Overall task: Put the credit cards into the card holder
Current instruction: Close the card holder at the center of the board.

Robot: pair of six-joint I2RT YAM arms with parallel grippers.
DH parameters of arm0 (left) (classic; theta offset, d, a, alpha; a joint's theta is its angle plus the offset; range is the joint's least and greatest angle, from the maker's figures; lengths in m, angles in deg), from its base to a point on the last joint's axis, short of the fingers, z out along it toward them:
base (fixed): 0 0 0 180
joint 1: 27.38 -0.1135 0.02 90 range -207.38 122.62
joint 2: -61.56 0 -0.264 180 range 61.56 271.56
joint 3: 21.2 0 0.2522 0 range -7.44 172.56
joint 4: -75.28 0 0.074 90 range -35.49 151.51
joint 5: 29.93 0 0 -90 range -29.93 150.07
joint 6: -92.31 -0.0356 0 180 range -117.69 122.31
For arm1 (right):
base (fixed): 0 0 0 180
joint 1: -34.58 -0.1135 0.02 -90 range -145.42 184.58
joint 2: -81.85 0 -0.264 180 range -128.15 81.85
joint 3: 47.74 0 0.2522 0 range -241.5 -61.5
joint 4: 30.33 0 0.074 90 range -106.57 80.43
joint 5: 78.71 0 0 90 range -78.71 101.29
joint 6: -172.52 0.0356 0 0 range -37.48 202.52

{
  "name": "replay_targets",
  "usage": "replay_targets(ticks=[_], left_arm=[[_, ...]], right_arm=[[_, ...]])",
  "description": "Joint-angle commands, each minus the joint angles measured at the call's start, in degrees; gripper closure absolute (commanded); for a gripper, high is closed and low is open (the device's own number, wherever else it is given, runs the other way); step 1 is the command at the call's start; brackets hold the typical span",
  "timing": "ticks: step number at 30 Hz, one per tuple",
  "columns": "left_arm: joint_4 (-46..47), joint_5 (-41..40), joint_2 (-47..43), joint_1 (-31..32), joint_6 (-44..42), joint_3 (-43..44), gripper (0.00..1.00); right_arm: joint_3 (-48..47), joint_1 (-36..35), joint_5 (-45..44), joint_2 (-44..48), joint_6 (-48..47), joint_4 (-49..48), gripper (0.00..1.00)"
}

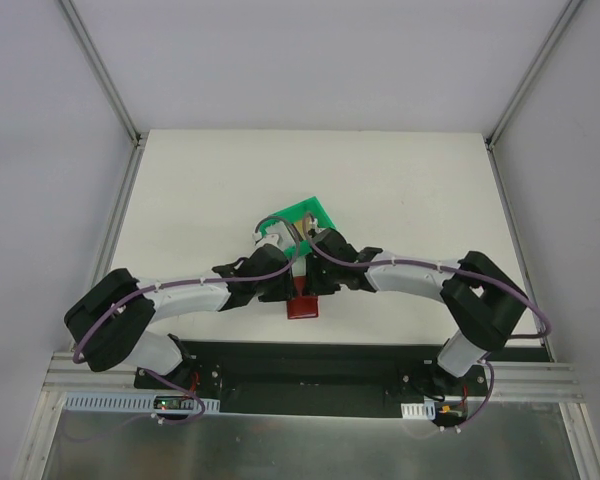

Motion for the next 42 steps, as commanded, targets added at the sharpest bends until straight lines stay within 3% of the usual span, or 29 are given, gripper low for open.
replay_targets(ticks=[1, 20, 42], left_arm=[[-3.2, 0.7, 2.5, -0.3, -1.4, 0.2, 0.56], [-3.9, 0.4, 2.9, -0.2, -2.3, 1.0, 0.56], [-4.1, 1.0, 2.8, -0.2, -3.6, 1.6, 0.57]], right_arm=[[2.5, 0.2, -1.5, 1.9, -0.4, -0.2, 0.84], [7.3, 1.6, -1.6, 10.3, -0.8, -4.8, 0.78], [4.7, 1.6, 2.1, 3.9, 0.3, -7.6, 0.84]])
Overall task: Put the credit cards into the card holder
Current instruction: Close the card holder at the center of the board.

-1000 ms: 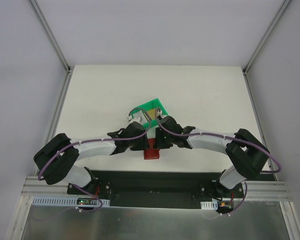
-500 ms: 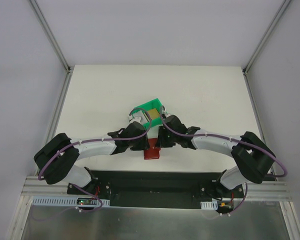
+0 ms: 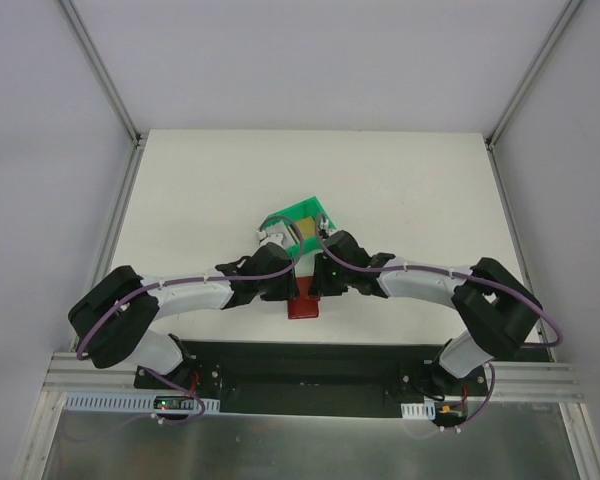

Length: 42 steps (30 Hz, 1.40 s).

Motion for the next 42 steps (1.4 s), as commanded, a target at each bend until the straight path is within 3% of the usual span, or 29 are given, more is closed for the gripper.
replay_targets(ticks=[1, 25, 42], left_arm=[[-4.5, 0.1, 1.1, -0.3, -1.8, 0.1, 0.57], [-4.5, 0.3, 0.2, -0.2, -1.5, -0.6, 0.59], [-4.5, 0.5, 0.2, -0.1, -1.2, -0.2, 0.58]], right_arm=[[-2.1, -0.9, 0.7, -0.9, 0.6, -1.7, 0.84], [-3.4, -2.5, -6.5, -2.6, 1.5, 1.1, 0.85], [-0.6, -2.5, -8.8, 5.0, 1.1, 1.4, 0.81]])
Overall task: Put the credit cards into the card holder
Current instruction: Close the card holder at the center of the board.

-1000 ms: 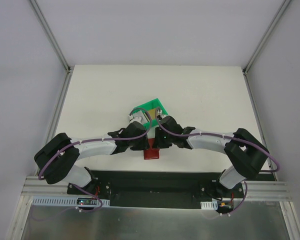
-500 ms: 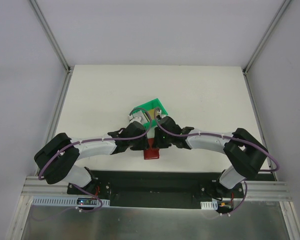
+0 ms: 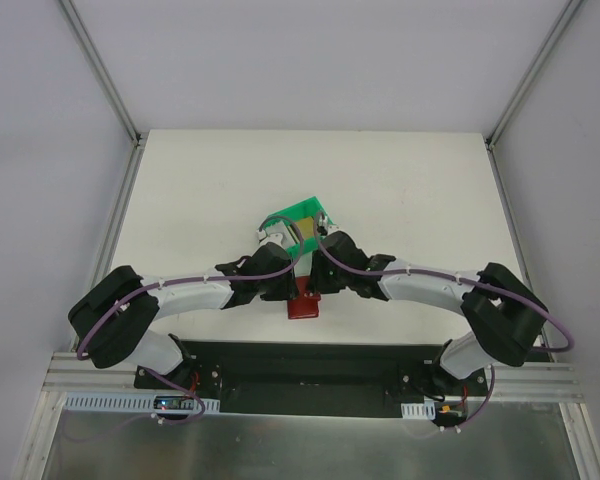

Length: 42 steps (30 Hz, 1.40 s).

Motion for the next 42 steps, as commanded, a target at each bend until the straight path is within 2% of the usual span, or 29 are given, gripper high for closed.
replay_targets(ticks=[1, 7, 19, 42], left_arm=[[-4.3, 0.2, 0.2, -0.2, -1.2, -0.3, 0.58], [-4.3, 0.5, 0.1, -0.2, -1.4, -0.4, 0.58], [-4.3, 0.8, 0.2, -0.2, -1.8, -0.2, 0.58], [-4.3, 1.2, 0.7, -0.2, -2.0, 0.2, 0.59]], right_arm=[[1.3, 0.1, -2.6, 4.0, 0.9, 1.8, 0.81], [3.5, 0.2, -4.0, 6.4, 2.1, 3.0, 0.81], [1.1, 0.1, 1.7, 2.1, 3.2, 0.5, 0.82], [-1.7, 0.0, 2.8, -3.2, 2.8, -0.2, 0.82]])
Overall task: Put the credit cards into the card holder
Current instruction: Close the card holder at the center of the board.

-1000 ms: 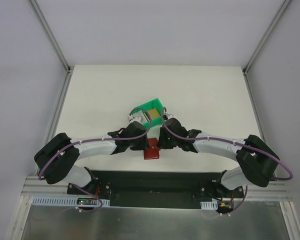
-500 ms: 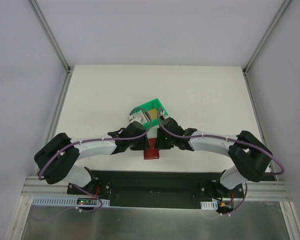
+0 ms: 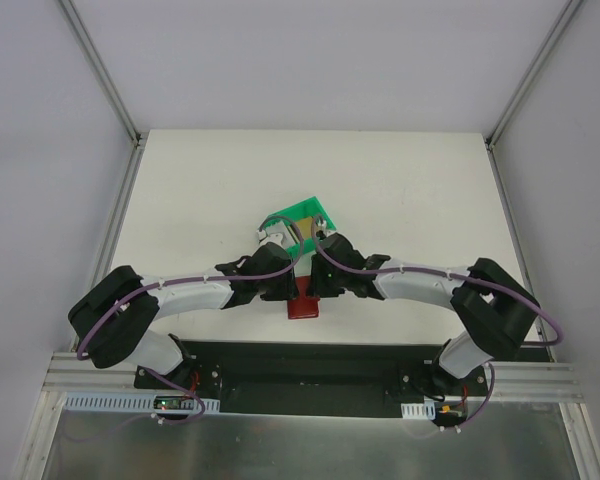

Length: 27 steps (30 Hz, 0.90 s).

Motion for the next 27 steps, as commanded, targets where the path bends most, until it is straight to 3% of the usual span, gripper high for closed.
replay_targets(ticks=[1, 13, 27], left_arm=[[-4.3, 0.7, 0.6, -0.2, -1.9, 0.1, 0.59], [-4.0, 1.0, 0.9, -0.2, -1.8, 0.3, 0.59], [-4.0, 0.7, 1.0, -0.2, -1.1, 0.1, 0.59]], right_arm=[[-2.1, -0.1, 0.4, -1.6, 0.6, -1.4, 0.82], [-2.8, -0.6, -1.1, -2.7, -0.1, -0.6, 0.83], [-3.5, -2.7, -5.6, -3.4, -1.6, 5.6, 0.92]])
